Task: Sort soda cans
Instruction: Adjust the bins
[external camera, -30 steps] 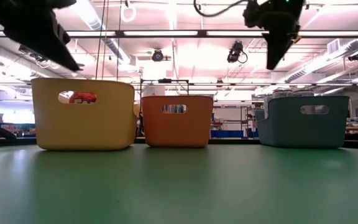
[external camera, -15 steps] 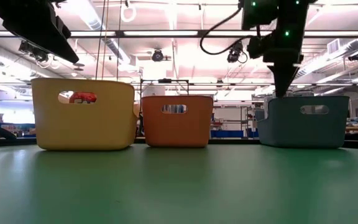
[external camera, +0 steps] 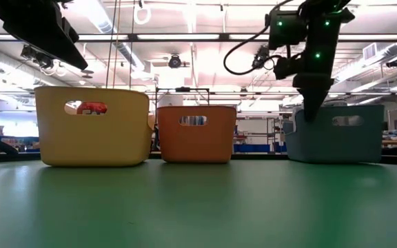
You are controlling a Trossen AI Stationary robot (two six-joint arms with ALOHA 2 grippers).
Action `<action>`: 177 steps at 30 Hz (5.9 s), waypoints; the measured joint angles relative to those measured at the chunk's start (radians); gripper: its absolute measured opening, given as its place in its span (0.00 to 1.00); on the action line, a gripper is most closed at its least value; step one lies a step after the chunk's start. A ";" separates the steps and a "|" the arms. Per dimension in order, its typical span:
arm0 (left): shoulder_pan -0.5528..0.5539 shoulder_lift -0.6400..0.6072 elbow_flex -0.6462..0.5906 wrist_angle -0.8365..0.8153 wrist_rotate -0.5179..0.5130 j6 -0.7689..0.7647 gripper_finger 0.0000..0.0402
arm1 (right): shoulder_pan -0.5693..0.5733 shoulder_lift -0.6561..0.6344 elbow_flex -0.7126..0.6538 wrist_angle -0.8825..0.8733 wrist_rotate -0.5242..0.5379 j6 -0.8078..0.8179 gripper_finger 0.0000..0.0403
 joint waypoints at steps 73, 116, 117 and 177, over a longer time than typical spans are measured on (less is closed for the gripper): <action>0.002 0.065 0.000 0.106 0.120 0.062 0.00 | 0.090 0.149 0.038 0.573 -0.071 -0.219 0.32; 0.500 0.220 -0.094 -0.011 -0.234 0.204 0.00 | 0.192 0.139 0.193 0.371 -0.060 -0.256 0.54; 0.519 0.220 -0.093 0.002 -0.233 0.232 0.00 | 0.195 0.137 0.193 0.362 -0.060 -0.253 0.54; 0.581 -0.187 -0.159 0.059 0.008 0.360 0.00 | 0.247 0.006 0.192 0.272 -0.003 -0.211 0.54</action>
